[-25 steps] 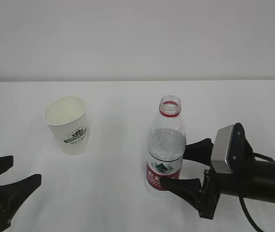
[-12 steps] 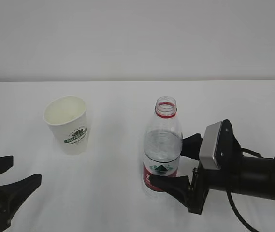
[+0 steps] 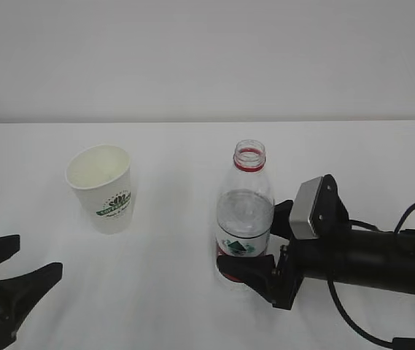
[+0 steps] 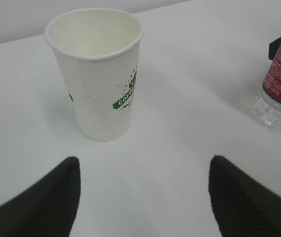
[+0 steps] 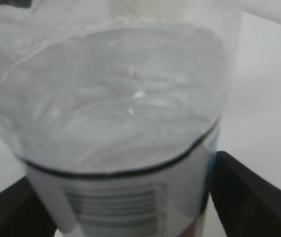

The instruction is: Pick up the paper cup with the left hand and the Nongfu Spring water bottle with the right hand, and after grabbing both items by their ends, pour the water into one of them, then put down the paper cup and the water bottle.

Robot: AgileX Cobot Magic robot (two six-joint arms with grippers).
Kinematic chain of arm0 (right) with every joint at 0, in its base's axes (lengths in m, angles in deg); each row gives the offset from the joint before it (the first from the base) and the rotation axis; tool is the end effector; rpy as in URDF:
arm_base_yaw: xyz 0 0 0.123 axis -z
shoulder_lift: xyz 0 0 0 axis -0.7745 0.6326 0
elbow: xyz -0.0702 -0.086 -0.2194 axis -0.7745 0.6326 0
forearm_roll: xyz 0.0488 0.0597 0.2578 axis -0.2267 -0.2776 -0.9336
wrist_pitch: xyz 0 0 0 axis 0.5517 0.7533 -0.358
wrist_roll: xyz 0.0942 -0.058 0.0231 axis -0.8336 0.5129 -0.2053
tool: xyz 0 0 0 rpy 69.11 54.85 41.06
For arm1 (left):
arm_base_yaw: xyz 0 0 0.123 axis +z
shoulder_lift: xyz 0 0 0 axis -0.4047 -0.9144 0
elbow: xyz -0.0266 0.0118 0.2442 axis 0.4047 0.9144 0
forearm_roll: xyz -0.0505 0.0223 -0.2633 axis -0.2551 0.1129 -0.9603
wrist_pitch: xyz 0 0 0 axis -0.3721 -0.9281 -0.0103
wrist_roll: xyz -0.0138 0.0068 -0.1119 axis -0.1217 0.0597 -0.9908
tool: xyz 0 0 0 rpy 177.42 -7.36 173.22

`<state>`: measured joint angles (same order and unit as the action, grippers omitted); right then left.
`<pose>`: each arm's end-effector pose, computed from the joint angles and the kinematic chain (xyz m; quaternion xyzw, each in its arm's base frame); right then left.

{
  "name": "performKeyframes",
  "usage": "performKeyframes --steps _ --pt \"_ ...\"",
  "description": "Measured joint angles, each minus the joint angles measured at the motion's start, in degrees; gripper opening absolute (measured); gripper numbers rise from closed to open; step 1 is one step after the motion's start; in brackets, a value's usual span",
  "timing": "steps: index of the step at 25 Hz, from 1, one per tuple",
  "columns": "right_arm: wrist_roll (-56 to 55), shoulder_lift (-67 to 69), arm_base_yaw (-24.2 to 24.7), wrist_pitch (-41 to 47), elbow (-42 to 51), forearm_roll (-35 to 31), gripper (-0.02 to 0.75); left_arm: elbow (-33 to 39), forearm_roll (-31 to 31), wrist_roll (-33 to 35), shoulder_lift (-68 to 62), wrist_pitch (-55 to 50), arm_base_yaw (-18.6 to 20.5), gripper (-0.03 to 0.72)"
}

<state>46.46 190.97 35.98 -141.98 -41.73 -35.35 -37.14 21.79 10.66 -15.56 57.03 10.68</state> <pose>0.2568 0.1514 0.0213 -0.4252 0.6883 0.3114 0.4985 0.1709 -0.0756 0.0632 0.2104 0.7889 -0.1709 0.5514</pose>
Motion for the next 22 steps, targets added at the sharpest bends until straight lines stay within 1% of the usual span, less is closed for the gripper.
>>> performKeyframes --steps 8,10,16,22 --pt "0.0 0.8 0.0 0.0 -3.5 0.3 0.659 -0.1 0.0 0.0 0.0 0.0 0.0 0.587" --pt "-0.5 0.8 0.0 0.0 -4.1 0.3 0.641 -0.1 -0.1 0.0 0.0 0.0 0.0 0.587" --pt "-0.6 0.8 0.0 0.0 -4.1 0.3 0.545 -0.1 -1.5 0.0 0.0 0.0 0.0 0.587" --pt "-0.6 0.8 0.0 0.0 -4.1 0.3 0.527 -0.1 -1.7 0.1 0.0 0.0 0.0 0.587"
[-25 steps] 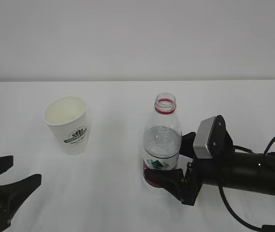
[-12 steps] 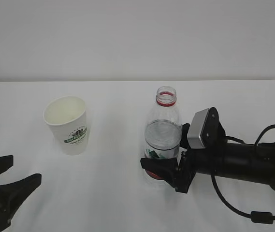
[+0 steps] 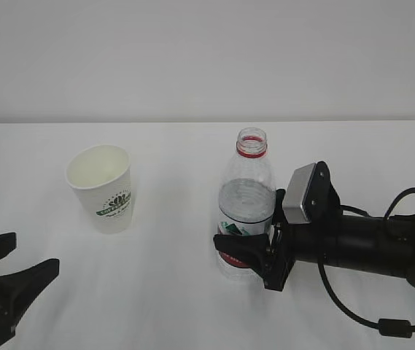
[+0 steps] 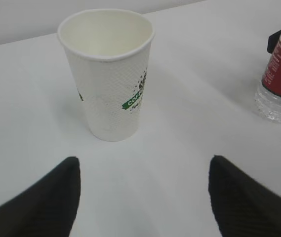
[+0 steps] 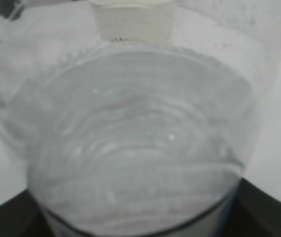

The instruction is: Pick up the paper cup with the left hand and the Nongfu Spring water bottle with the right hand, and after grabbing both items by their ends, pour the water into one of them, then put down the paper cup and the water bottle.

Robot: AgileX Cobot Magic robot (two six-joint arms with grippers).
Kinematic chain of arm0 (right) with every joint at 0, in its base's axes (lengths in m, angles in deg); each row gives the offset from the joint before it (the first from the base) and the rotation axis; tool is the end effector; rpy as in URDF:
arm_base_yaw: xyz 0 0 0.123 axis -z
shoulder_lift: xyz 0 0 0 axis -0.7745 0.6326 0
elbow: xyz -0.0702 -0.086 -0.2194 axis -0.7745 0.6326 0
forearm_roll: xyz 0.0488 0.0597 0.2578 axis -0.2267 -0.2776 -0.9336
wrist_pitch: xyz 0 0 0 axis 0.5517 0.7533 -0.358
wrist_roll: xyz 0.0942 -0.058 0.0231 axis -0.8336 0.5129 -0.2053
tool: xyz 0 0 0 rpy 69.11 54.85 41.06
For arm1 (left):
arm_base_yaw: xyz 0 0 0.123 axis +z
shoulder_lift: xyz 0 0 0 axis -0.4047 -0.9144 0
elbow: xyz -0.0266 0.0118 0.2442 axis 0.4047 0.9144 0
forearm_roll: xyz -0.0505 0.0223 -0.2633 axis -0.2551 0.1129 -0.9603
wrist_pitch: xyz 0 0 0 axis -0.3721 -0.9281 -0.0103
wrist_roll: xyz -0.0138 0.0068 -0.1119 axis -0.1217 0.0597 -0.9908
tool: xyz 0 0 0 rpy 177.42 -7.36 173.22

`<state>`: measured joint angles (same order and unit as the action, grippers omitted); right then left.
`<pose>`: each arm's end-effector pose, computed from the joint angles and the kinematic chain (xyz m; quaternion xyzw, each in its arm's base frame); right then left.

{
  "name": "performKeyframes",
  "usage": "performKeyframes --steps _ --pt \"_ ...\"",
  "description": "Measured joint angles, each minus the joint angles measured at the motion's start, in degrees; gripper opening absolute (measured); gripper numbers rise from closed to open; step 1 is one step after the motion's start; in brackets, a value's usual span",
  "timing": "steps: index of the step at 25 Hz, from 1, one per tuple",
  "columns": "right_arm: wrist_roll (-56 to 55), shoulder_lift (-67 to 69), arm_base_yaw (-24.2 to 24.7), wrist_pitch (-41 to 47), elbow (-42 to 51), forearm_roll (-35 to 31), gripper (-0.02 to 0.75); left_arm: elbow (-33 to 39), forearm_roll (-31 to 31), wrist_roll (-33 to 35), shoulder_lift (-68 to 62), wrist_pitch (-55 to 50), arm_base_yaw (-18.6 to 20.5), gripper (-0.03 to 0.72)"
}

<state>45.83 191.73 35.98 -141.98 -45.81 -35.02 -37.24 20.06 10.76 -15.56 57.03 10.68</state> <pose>0.2751 0.1566 0.0275 -0.4286 0.6730 0.3082 0.5180 0.1731 -0.0731 0.0635 0.1985 0.7913 -0.1632 0.5548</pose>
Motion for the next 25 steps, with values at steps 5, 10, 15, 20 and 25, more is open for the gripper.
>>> performKeyframes --steps 5,10,15,20,25 --pt "-0.3 0.0 0.0 0.0 0.0 0.0 0.526 0.0 0.0 0.0 0.0 0.0 0.0 0.587" --pt "-2.3 0.0 0.0 0.1 -0.2 0.0 0.526 0.0 0.0 0.0 0.0 0.0 0.0 0.587" --pt "-4.0 0.0 0.0 0.1 -0.2 -0.1 0.526 0.0 0.0 0.0 0.0 0.0 0.0 0.587" --pt "-4.3 0.0 0.0 0.1 -0.2 -0.5 0.525 0.0 -0.1 0.0 0.0 0.0 0.0 0.587" --pt "-4.1 -2.4 0.0 2.7 -0.1 -2.1 0.525 0.0 -0.2 0.0 0.0 0.0 0.0 0.587"
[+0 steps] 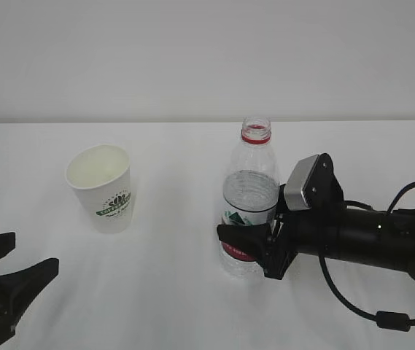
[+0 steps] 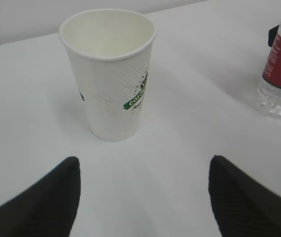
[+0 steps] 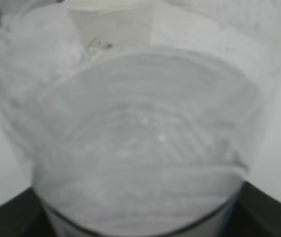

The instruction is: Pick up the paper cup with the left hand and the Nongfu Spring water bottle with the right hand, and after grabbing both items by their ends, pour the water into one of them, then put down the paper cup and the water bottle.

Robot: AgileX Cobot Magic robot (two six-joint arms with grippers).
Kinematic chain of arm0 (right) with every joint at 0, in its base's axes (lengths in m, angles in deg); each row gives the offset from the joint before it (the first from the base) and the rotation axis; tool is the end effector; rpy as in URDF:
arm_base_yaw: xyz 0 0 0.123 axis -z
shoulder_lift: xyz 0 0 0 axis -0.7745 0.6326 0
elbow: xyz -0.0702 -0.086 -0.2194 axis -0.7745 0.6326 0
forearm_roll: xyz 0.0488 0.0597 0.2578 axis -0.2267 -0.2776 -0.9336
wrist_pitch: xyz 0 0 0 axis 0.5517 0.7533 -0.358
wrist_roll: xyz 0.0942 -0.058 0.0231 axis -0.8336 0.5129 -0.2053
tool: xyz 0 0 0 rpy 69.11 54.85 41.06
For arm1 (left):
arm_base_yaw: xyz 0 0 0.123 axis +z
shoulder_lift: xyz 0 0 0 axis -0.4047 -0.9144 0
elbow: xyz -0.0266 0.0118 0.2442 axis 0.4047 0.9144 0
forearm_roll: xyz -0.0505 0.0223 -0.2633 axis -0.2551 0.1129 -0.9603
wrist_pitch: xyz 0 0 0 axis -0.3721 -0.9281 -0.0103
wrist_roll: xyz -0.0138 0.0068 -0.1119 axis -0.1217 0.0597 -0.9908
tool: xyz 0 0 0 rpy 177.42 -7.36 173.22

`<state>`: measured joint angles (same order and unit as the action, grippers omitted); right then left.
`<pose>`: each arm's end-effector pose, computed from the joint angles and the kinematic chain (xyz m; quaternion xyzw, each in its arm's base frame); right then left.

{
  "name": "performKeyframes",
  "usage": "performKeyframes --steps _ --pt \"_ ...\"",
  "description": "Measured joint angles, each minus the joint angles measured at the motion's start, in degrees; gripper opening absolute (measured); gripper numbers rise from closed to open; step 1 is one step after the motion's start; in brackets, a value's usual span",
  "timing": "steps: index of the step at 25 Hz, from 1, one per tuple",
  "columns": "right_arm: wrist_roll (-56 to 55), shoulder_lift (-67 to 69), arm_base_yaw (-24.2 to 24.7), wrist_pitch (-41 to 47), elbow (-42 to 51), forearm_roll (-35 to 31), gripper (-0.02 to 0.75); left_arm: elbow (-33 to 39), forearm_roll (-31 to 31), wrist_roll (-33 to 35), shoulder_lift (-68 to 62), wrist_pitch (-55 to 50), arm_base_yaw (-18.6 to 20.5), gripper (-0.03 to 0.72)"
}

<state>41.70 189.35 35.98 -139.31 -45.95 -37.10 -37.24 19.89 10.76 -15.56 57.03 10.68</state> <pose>0.2830 0.1545 0.0365 -0.3976 0.6949 0.3038 0.5165 0.1732 -0.0728 0.0635 0.1972 0.7916 -0.1625 0.5551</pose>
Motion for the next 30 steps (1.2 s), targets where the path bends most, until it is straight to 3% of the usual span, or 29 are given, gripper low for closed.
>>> performKeyframes --steps 24,30 --pt "1.3 -14.2 0.0 7.4 0.6 -3.1 0.524 0.0 -0.1 0.0 0.0 0.0 0.0 0.587" --pt "1.2 -14.3 0.7 7.8 0.7 -7.3 0.524 0.0 -0.1 0.0 0.0 0.1 0.0 0.587"
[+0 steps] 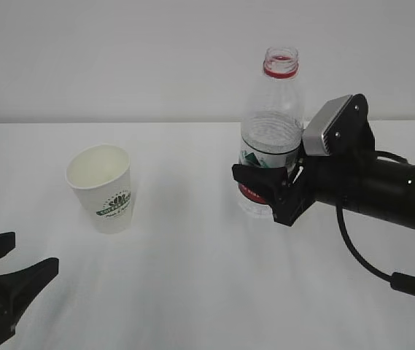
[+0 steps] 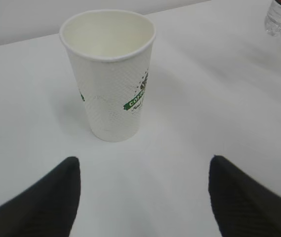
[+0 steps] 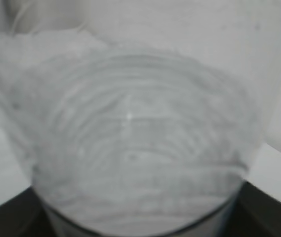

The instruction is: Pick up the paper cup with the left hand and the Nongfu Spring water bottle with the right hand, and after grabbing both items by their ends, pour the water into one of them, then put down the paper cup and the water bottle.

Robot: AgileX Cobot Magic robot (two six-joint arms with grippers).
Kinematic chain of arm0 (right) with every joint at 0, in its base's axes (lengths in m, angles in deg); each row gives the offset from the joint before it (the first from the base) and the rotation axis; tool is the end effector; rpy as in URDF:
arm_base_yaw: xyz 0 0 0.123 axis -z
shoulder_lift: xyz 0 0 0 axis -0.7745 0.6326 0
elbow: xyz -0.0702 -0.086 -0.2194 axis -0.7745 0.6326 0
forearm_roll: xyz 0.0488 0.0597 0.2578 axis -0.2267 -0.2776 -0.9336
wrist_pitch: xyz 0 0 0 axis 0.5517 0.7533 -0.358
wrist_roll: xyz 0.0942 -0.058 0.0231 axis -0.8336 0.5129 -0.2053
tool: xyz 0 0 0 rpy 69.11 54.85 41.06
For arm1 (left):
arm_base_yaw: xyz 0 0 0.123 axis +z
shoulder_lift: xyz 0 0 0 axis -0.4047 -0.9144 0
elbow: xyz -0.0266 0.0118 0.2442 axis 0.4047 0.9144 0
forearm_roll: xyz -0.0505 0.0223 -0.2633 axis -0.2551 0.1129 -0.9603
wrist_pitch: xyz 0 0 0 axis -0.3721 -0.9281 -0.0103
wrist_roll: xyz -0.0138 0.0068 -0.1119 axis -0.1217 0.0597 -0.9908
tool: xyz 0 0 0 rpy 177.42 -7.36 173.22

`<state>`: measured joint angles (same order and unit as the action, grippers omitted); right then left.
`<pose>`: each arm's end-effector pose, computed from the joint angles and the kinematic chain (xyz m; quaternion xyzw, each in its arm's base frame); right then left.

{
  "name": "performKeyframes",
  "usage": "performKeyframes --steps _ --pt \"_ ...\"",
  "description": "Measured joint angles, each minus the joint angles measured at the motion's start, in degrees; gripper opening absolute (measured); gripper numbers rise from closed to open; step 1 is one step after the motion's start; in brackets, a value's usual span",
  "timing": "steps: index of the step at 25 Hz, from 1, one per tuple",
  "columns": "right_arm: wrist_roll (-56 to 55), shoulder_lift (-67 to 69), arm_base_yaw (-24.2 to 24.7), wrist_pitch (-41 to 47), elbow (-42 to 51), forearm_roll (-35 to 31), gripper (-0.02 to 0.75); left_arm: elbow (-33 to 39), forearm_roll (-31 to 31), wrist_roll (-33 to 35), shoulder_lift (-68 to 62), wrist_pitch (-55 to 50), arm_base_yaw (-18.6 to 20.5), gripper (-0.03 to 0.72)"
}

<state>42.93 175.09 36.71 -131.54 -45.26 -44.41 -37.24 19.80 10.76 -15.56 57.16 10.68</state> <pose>0.3061 0.1416 0.1038 -0.3682 0.6824 0.2208 0.5916 0.1734 -0.0727 0.0638 0.1964 0.7911 -0.1624 0.5561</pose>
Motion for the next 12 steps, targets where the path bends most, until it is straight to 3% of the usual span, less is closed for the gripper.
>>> performKeyframes --steps 12 --pt "-1.1 0.0 11.2 -3.5 3.5 -1.3 0.491 0.0 0.0 0.0 0.0 0.0 0.0 0.587"
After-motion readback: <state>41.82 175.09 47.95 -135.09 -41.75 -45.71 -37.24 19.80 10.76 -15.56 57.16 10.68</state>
